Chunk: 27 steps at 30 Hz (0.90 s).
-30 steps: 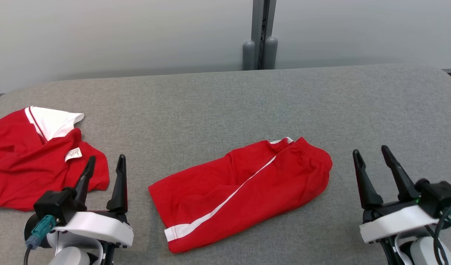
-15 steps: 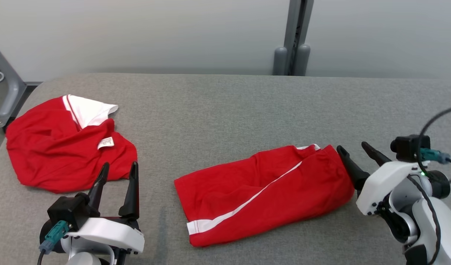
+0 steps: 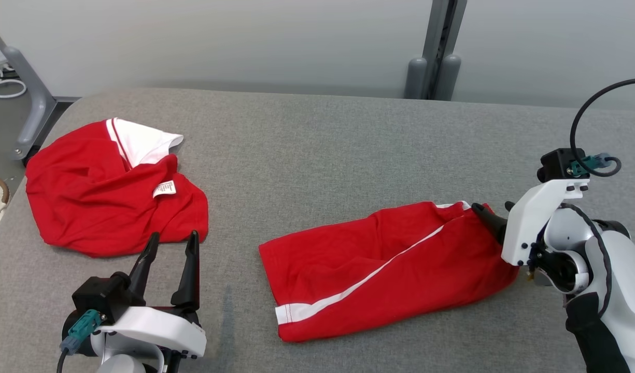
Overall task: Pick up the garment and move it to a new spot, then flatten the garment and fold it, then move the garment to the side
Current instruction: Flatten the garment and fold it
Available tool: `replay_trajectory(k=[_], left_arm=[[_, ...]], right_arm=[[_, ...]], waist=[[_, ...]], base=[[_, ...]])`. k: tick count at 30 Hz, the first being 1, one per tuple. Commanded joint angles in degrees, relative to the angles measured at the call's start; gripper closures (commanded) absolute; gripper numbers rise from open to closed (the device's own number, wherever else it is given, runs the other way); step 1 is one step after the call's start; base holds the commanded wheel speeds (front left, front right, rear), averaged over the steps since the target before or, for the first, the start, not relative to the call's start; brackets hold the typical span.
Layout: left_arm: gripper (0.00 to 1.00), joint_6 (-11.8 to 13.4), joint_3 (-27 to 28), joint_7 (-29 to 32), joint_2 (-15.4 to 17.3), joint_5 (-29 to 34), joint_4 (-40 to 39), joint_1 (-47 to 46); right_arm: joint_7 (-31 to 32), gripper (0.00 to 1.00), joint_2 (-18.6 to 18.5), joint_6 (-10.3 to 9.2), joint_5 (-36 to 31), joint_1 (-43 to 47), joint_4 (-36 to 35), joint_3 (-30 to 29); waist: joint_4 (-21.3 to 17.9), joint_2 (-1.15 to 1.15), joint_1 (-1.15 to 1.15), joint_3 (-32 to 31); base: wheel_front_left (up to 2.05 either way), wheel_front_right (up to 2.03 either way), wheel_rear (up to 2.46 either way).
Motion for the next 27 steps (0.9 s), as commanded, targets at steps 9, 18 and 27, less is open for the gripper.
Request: replay_trajectory(k=[9, 18, 27], left_arm=[[0.0, -0.84, 0.2, -0.11, 0.05, 0.42, 1.07, -1.39], [0.0, -0.97, 0.58, -0.12, 0.1, 0.19, 1.79, -0.94], [0.0, -1.0, 0.44, 0.19, 0.73, 0.1, 1.98, -0.38]], right_arm=[[5.72, 0.0, 2.79, 0.14, -1.03, -1.65, 2.64, -2.43], [7.3, 1.0, 3.7, 0.13, -3.61, 0.28, 0.03, -4.28], [5.3, 1.0, 3.5, 0.14, 1.0, 5.29, -9.26, -3.34]], waist=[[0.98, 0.0, 0.0, 0.6], [0.17, 0.0, 0.0, 0.31], [-3.18, 0.0, 0.0, -0.89]], base=[[0.0, 0.0, 0.0], [0.0, 0.0, 0.0], [0.0, 0.0, 0.0]])
